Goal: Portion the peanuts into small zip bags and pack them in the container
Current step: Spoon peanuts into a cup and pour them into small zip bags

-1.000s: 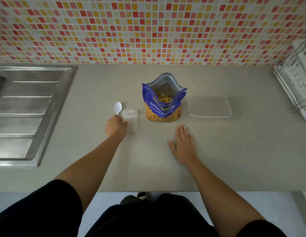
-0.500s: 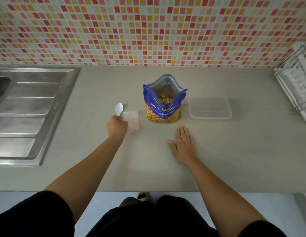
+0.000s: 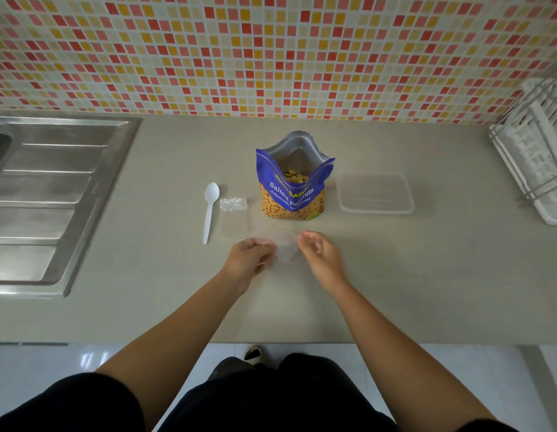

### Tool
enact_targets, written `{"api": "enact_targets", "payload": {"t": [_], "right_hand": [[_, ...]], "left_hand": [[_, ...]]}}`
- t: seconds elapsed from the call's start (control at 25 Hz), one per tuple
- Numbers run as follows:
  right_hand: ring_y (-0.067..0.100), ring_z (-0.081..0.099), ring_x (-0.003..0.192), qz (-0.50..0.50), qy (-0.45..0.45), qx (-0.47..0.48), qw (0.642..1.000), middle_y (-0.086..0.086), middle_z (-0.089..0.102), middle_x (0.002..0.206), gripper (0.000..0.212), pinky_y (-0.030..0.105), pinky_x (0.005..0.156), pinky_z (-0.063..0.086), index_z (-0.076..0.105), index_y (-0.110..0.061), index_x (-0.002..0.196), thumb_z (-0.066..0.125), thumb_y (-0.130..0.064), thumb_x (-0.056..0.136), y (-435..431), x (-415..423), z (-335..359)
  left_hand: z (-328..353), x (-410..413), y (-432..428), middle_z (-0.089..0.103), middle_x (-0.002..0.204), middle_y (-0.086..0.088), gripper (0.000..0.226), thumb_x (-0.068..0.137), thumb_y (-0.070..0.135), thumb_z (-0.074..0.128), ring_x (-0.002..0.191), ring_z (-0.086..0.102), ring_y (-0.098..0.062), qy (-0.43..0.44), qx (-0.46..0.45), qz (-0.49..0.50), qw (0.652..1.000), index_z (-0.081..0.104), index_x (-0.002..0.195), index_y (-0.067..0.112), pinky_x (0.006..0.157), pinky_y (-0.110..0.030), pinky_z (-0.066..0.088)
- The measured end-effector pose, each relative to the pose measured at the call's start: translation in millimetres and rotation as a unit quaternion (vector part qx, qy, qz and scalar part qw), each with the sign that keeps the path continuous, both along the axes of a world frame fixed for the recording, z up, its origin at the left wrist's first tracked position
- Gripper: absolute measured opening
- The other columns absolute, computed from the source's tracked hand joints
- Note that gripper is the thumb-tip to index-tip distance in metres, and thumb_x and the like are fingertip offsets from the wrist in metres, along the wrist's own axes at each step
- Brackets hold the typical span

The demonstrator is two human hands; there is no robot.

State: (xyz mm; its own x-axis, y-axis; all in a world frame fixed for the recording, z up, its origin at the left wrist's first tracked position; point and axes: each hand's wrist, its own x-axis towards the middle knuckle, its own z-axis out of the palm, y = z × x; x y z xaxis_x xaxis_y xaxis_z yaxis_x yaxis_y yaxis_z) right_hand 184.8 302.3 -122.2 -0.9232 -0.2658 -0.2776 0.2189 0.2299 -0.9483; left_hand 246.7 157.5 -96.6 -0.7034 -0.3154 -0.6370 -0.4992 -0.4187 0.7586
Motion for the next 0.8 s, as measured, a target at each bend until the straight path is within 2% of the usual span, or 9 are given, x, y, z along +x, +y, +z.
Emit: {"api": "enact_targets", "payload": {"t": [0.12, 0.2, 0.28, 0.36, 0.48, 0.6, 0.72, 0.8], "right_hand": [[0.007, 0.06, 0.076, -0.004, -0.036, -0.013, 0.999, 0.001, 0.065, 0.087, 0.031, 0.017, 0.071, 0.047, 0.056, -0.024, 0.102, 0.075, -0.023, 0.077, -1, 0, -1], [0.0, 0.061, 0.064, 0.005, -0.034, -0.001, 0.999, -0.001, 0.067, 0.078, 0.042, 0.015, 0.067, 0.047, 0.053, -0.02, 0.111, 0.076, -0.017, 0.076, 2, -2, 0], [-0.006, 0.061, 0.06, 0.038, -0.027, 0.009, 0.999, -0.004, 0.068, 0.075, 0.05, 0.014, 0.066, 0.047, 0.048, -0.019, 0.118, 0.075, -0.014, 0.076, 6, -4, 5], [-0.004, 0.06, 0.061, 0.06, -0.019, 0.027, 0.998, 0.0, 0.069, 0.075, 0.055, 0.013, 0.065, 0.046, 0.047, -0.024, 0.122, 0.075, -0.014, 0.076, 9, -5, 8], [0.006, 0.06, 0.068, 0.092, -0.016, 0.051, 0.994, 0.008, 0.069, 0.083, 0.06, 0.015, 0.067, 0.046, 0.045, -0.024, 0.129, 0.074, -0.014, 0.077, 12, -9, 9], [0.012, 0.062, 0.076, 0.115, -0.019, 0.045, 0.992, 0.011, 0.07, 0.087, 0.062, 0.02, 0.074, 0.046, 0.041, -0.021, 0.135, 0.07, -0.01, 0.081, 14, -12, 13], [0.013, 0.061, 0.08, 0.12, -0.02, 0.046, 0.991, 0.013, 0.069, 0.093, 0.062, 0.017, 0.075, 0.045, 0.037, -0.018, 0.138, 0.065, -0.006, 0.084, 14, -12, 15], [0.012, 0.061, 0.08, 0.111, -0.027, 0.031, 0.993, 0.009, 0.068, 0.091, 0.063, 0.014, 0.073, 0.045, 0.035, -0.019, 0.139, 0.064, -0.005, 0.085, 13, -12, 16]], "left_hand": [[1, 0, 6, 0.061, 0.074, 0.002, 0.009, 0.083, 0.013, 0.064, 0.069, 0.056, -0.007, -0.008, -0.029, -0.039, 0.999, 0.062, 0.078, 0.02, 0.058, -0.023, 0.031], [5, -2, 3, 0.061, 0.076, 0.003, 0.009, 0.086, 0.016, 0.058, 0.063, 0.056, -0.005, 0.002, 0.001, -0.012, 1.0, 0.062, 0.079, 0.02, 0.058, -0.022, 0.034], [9, -6, -6, 0.061, 0.077, 0.003, 0.012, 0.092, 0.017, 0.051, 0.06, 0.057, -0.005, 0.025, 0.076, 0.037, 0.996, 0.061, 0.084, 0.017, 0.053, -0.016, 0.044], [10, -6, -17, 0.063, 0.074, 0.003, 0.014, 0.094, 0.016, 0.051, 0.066, 0.058, -0.007, 0.042, 0.094, 0.001, 0.995, 0.062, 0.086, 0.013, 0.052, -0.012, 0.048], [8, -5, -27, 0.071, 0.074, 0.003, 0.013, 0.092, 0.007, 0.054, 0.069, 0.065, -0.004, 0.043, 0.077, -0.08, 0.993, 0.067, 0.093, 0.007, 0.061, -0.012, 0.053], [10, -6, -27, 0.072, 0.073, 0.001, 0.013, 0.089, 0.0, 0.054, 0.065, 0.067, -0.004, 0.049, 0.093, -0.066, 0.992, 0.066, 0.093, 0.004, 0.059, -0.014, 0.054], [13, -8, -19, 0.069, 0.073, -0.001, 0.015, 0.089, -0.005, 0.052, 0.058, 0.065, -0.005, 0.059, 0.145, -0.056, 0.986, 0.064, 0.088, 0.004, 0.054, -0.013, 0.053], [13, -8, -14, 0.069, 0.07, -0.001, 0.017, 0.09, -0.003, 0.05, 0.055, 0.065, -0.005, 0.059, 0.193, -0.043, 0.978, 0.065, 0.087, 0.004, 0.051, -0.012, 0.052]]}}
